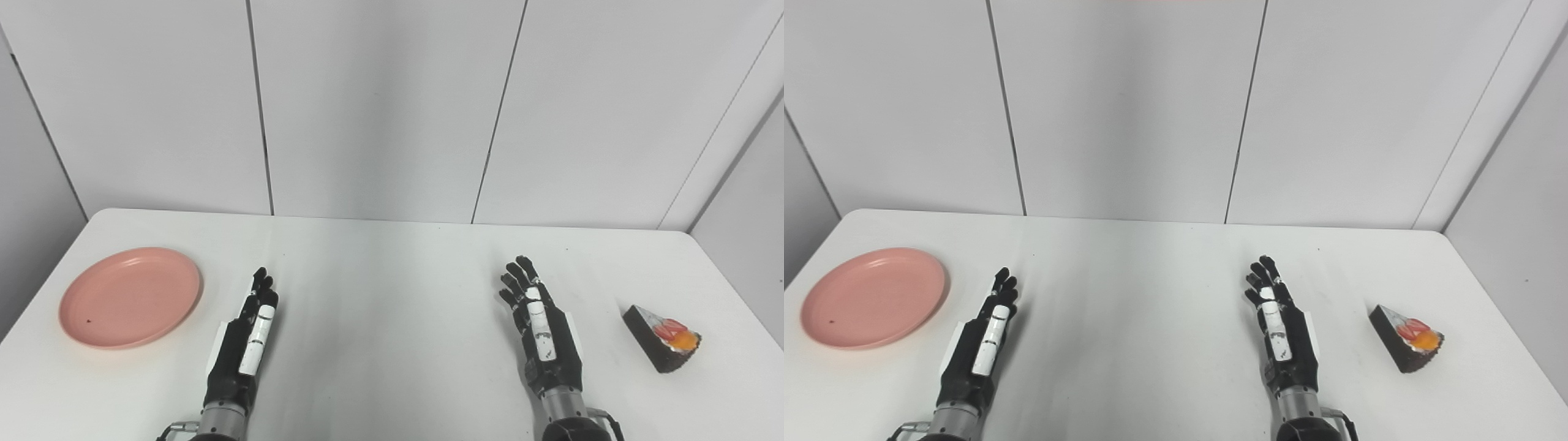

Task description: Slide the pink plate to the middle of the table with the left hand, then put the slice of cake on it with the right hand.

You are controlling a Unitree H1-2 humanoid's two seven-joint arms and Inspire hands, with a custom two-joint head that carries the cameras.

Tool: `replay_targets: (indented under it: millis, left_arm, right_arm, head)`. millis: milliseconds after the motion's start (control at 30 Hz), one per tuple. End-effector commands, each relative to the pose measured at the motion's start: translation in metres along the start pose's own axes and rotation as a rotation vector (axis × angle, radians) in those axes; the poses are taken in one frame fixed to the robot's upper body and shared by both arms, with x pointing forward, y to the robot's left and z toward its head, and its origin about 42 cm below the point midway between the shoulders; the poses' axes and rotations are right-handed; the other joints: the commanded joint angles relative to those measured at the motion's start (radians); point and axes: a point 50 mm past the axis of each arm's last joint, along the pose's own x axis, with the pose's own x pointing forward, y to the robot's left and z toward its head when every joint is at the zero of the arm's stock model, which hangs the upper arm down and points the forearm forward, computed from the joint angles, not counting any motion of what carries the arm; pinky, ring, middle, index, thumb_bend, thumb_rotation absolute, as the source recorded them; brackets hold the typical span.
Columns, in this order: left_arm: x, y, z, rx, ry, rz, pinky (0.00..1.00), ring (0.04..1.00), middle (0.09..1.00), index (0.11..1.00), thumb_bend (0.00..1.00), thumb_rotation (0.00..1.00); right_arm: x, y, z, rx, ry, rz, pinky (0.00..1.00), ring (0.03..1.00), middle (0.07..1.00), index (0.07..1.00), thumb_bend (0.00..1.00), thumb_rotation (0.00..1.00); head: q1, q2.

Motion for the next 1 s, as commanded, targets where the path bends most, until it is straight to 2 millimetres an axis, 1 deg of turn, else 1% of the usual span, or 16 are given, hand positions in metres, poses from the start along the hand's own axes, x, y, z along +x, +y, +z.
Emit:
replay_targets:
  millis: [0,67,233,467,633,967]
  left_arm:
    - [0.0048,-0.0005,0.0101,0.007,-0.039,0.007,1.0,1.0,1.0,1.0,0.63,0.94]
    - [0.005,0.0,0.0099,0.004,-0.038,0.008,1.0,1.0,1.0,1.0,0.63,0.94]
    - [0.0065,0.0011,0.0095,-0.004,-0.046,0.005,1.0,1.0,1.0,1.0,0.62,0.93]
    - [0.0079,0.0018,0.0084,-0.004,-0.045,0.004,1.0,1.0,1.0,1.0,0.62,0.93]
    - [0.0079,0.0021,0.0077,-0.005,-0.041,0.012,1.0,1.0,1.0,1.0,0.64,0.94]
    - [0.0069,0.0016,0.0092,0.01,-0.052,0.012,1.0,1.0,0.992,1.0,0.63,0.94]
  right_arm:
    - [-0.0142,-0.0075,-0.0099,-0.008,0.015,-0.013,0.91,0.903,0.91,0.91,0.87,0.81]
    - [-0.0148,-0.0069,-0.0098,-0.004,0.018,-0.01,0.92,0.91,0.92,0.919,0.87,0.81]
    - [-0.0166,-0.005,-0.009,0.001,0.017,-0.008,0.92,0.913,0.927,0.927,0.85,0.8]
    - [-0.0177,-0.0043,-0.0091,0.03,0.021,-0.007,0.91,0.913,0.928,0.927,0.87,0.77]
    - [-0.0192,-0.0034,-0.0084,0.044,0.027,-0.006,0.91,0.916,0.931,0.925,0.87,0.77]
    - [-0.0221,-0.0046,-0.0056,0.057,0.031,-0.005,0.92,0.922,0.934,0.924,0.88,0.77]
  head:
    - [-0.001,0.001]
    - [-0.001,0.001]
    - [-0.004,0.003]
    - [-0.007,0.002]
    - [-0.007,0.002]
    - [-0.001,0.006]
